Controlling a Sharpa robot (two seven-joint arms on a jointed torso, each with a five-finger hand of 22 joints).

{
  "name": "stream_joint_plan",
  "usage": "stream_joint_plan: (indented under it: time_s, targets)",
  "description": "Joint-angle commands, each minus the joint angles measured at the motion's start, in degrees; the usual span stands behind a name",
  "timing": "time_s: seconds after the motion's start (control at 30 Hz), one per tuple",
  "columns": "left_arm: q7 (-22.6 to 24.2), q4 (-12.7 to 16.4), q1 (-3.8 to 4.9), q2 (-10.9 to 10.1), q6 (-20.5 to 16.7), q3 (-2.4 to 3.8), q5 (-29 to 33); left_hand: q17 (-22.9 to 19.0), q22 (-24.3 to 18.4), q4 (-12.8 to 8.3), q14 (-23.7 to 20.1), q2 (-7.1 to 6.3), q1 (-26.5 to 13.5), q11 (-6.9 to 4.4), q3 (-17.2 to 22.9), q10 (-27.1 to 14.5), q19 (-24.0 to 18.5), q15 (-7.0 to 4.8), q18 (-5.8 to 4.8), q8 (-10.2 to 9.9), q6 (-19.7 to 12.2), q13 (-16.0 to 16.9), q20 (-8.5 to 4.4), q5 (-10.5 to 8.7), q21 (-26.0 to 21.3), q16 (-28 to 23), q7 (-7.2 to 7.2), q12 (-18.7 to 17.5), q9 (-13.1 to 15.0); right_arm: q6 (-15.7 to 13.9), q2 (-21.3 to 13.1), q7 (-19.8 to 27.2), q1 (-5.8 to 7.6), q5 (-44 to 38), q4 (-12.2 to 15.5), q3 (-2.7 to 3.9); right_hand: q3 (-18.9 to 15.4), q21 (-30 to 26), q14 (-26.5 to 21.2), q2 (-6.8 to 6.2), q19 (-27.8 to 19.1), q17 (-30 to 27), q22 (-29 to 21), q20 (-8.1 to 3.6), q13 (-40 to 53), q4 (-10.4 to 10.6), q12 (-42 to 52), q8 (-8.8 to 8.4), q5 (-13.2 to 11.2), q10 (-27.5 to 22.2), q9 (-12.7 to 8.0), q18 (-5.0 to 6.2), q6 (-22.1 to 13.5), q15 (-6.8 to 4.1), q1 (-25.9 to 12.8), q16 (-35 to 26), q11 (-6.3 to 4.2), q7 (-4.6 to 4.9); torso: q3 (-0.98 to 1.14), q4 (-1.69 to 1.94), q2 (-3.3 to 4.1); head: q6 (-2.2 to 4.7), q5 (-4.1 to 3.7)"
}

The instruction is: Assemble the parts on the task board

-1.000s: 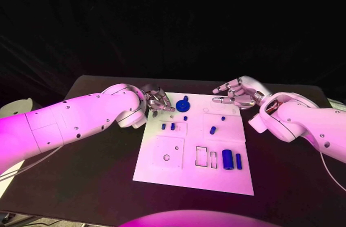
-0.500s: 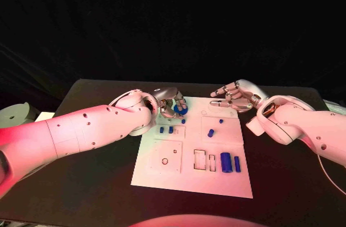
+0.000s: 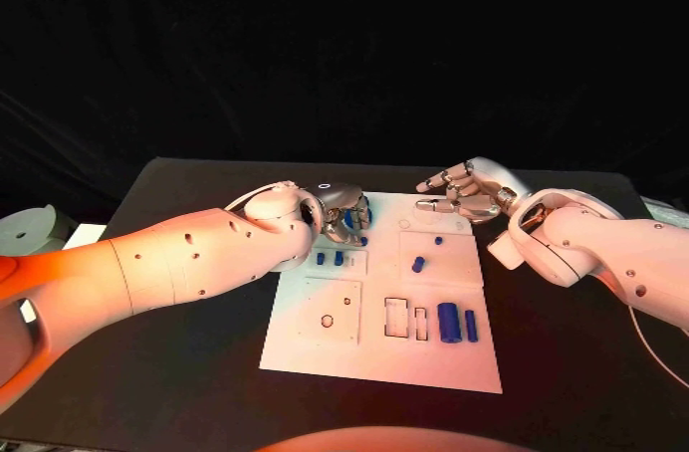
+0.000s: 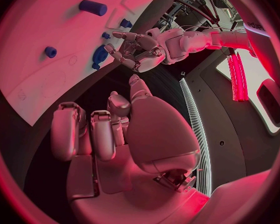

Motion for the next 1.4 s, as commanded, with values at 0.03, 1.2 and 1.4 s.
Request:
stream_joint_plan:
  time_s: [0.03,1.2,1.4]
  targets:
    - [-0.64,-0.51,-0.02,0.48,2.31,0.0,-2.32,-0.45,0.31,-0.07,2.28,0.75,0.0,-0.08,0.61,0.64,3.96,0.22,-0.93,-0.24,0.64,-0.27,-0.17,-0.16,0.74,0.07,0.01,-0.45,-0.17,0.2,0.07,0.49,-0.05,-0.27,0.09,0.01,-0.37,-0.25,4.49,0.2,-0.33,8.94,-0.06,-0.15,-0.08,-0.05,-0.12,-0.33,0.31,-0.4,-0.02,0.91,0.13,-0.46,-0.19,-0.22,-0.12,0.03,0.02,0.07,-0.05,0.04,-0.06]
    - [0.07,-2.27,-0.84,2.88,5.03,-0.12,-3.41,-1.58,1.18,-2.71,2.61,2.86,2.43,-0.67,7.21,7.74,3.97,0.01,-1.1,-1.51,6.02,-1.42,-0.38,-0.74,3.19,0.31,0.01,-4.62,-1.49,0.35,0.23,0.45,-0.05,-0.27,0.18,0.01,-0.37,-0.25,4.49,0.21,-0.33,8.95,-0.06,-0.15,-0.08,-0.05,-0.11,-0.33,0.32,-0.4,-0.02,0.91,0.13,-0.46,-0.18,-0.22,-0.12,0.03,0.0,0.06,-0.08,-0.31,-0.34]
    - [-0.06,-2.74,-0.87,2.97,4.01,-0.13,-3.9,-1.26,1.6,-4.46,2.67,3.58,2.91,-0.79,9.84,9.84,3.98,-0.09,-1.19,-1.45,7.86,-1.21,-0.51,-0.8,4.11,0.73,0.13,-5.37,-1.54,0.34,0.24,0.47,-0.05,-0.27,0.2,0.01,-0.36,-0.23,4.5,0.33,-0.32,8.99,-0.01,-0.15,-0.06,-0.08,-0.05,-0.33,0.34,-0.39,-0.01,0.9,0.13,-0.46,-0.08,-0.19,-0.11,0.04,0.0,0.08,-0.08,-0.27,-0.38]
